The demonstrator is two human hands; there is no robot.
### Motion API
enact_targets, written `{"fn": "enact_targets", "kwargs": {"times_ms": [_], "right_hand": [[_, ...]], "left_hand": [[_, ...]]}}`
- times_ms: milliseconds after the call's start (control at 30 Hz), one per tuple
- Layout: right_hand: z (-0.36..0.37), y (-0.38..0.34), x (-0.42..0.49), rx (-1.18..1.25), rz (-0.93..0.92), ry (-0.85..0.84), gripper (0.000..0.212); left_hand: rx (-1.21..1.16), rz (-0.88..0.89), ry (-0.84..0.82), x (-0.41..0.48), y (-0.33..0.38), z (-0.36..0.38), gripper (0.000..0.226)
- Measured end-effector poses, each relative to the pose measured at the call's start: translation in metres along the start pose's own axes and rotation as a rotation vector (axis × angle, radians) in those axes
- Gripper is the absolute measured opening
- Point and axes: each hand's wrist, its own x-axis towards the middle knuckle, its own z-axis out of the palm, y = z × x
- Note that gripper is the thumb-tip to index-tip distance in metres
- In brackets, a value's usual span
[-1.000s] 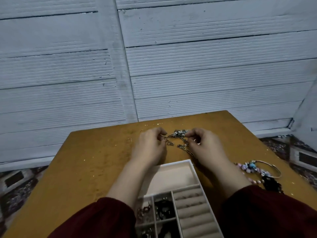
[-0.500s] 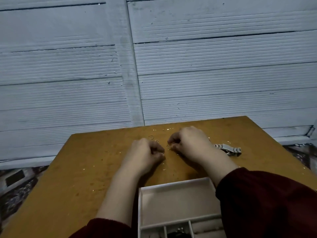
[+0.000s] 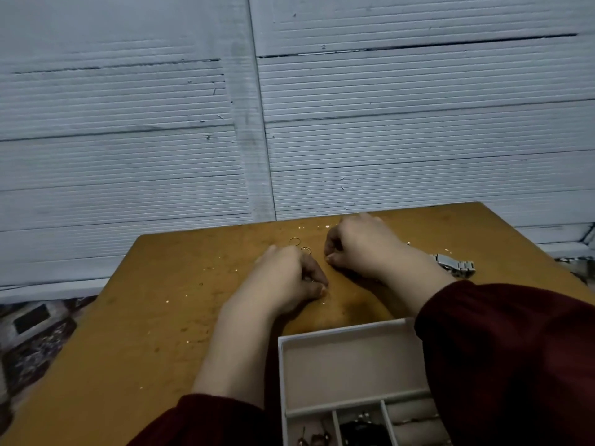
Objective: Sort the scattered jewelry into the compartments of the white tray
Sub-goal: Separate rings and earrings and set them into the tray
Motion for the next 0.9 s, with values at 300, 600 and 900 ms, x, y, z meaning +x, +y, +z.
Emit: {"fn": "enact_targets", "kwargs": {"times_ms": [300,600,900], "right_hand": [[0.001,-0.001,0.001,0.011,0.009,-0.029,0.008],[0.001,-0.001,-0.006,0.063,-0.008,0.024,0.013],[-0.009,0.002,-0.037,0.195,0.028,0.067,0.013]], "left_hand": [[-0.123,-0.020,-0.089,-0.001,-0.003,-0.001,0.019],[-0.068,-0.110,-0.184,-0.003,0.006,-0.001,0.014],[0.046,-0.130,-0.118,-0.006,0.017,0.008,0.015]]}}
